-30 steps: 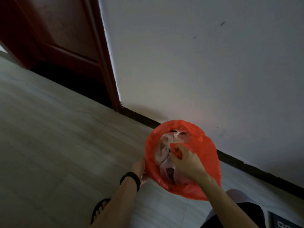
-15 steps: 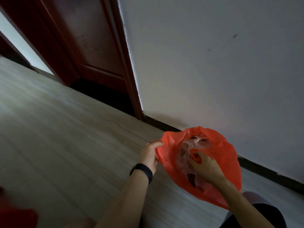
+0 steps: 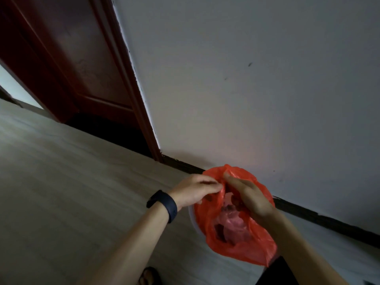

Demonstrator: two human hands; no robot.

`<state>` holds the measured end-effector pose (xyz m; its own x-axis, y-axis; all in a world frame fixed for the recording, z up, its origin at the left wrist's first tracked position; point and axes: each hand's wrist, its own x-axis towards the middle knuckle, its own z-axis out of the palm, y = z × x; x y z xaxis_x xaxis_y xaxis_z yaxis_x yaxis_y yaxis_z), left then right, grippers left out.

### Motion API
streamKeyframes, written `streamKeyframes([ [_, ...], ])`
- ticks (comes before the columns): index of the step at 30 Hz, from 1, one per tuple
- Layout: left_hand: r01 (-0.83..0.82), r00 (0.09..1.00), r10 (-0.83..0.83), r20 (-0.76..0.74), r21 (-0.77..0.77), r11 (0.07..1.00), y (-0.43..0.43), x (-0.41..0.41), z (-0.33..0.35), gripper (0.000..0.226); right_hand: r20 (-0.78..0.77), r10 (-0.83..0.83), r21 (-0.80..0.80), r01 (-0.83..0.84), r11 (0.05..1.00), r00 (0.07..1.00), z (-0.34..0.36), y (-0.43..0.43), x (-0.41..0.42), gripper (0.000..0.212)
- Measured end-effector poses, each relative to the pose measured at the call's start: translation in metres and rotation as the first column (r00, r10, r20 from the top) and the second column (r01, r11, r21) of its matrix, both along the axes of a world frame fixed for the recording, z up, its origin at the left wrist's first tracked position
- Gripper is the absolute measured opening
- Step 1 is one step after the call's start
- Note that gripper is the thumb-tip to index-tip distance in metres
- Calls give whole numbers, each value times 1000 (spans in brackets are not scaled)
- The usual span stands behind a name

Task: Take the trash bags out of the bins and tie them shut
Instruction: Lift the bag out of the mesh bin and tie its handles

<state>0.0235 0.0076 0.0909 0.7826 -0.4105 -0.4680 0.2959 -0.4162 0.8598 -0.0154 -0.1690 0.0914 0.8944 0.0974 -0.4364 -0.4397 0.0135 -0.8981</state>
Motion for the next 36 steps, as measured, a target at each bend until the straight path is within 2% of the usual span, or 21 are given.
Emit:
streamKeyframes([
  [3,-21,1000,21,12,26,999,5,5,1,10,64,14,-59,-11,998,998,-4,-5,-1,25],
  [6,-74,997,74,-24,-10,997,9,7,-3,8,51,-9,-108,14,994,999,-6,-6,-2,32],
  [8,-135,991,135,-6,-1,991,11,8,-12,9,37,-46,-116,50,992,998,-5,-8,-2,27],
  [12,-300,952,304,21,246,922,15,5,-62,26,26,-153,-186,155,970,988,0,-14,-1,26],
  [14,-292,946,324,-19,384,876,17,-5,-88,41,50,-155,-188,162,969,987,7,-14,1,28],
  [16,-253,939,327,-105,432,866,16,-20,-114,52,74,-156,-202,168,965,985,17,-14,6,27],
  [18,-237,930,329,-167,413,879,10,-34,-127,34,162,-102,-336,152,930,981,27,-14,12,26],
  [20,-294,924,361,-125,372,880,6,-42,-138,24,247,16,-484,109,868,969,37,-12,17,26],
  [21,-320,920,380,-97,372,871,5,-42,-139,21,265,49,-507,96,857,963,42,-10,19,25],
  [23,-373,906,420,-56,364,854,2,-40,-140,31,306,52,-498,114,860,951,50,-4,25,27],
  [26,-413,885,457,-87,305,858,-5,-36,-132,34,370,24,-547,196,814,929,64,-9,33,37],
  [28,-425,881,465,-86,290,858,-5,-37,-130,29,353,-101,-487,275,829,930,66,-29,35,40],
  [31,-460,847,512,-144,285,841,3,-42,-134,15,242,-371,-294,432,853,896,63,-66,31,37],
  [33,-510,798,566,-209,267,818,9,-44,-137,16,227,-483,-202,526,826,846,65,-81,32,37],
  [36,-512,798,566,-208,263,818,15,-39,-142,19,262,-595,-113,637,763,760,75,-79,40,38],
])
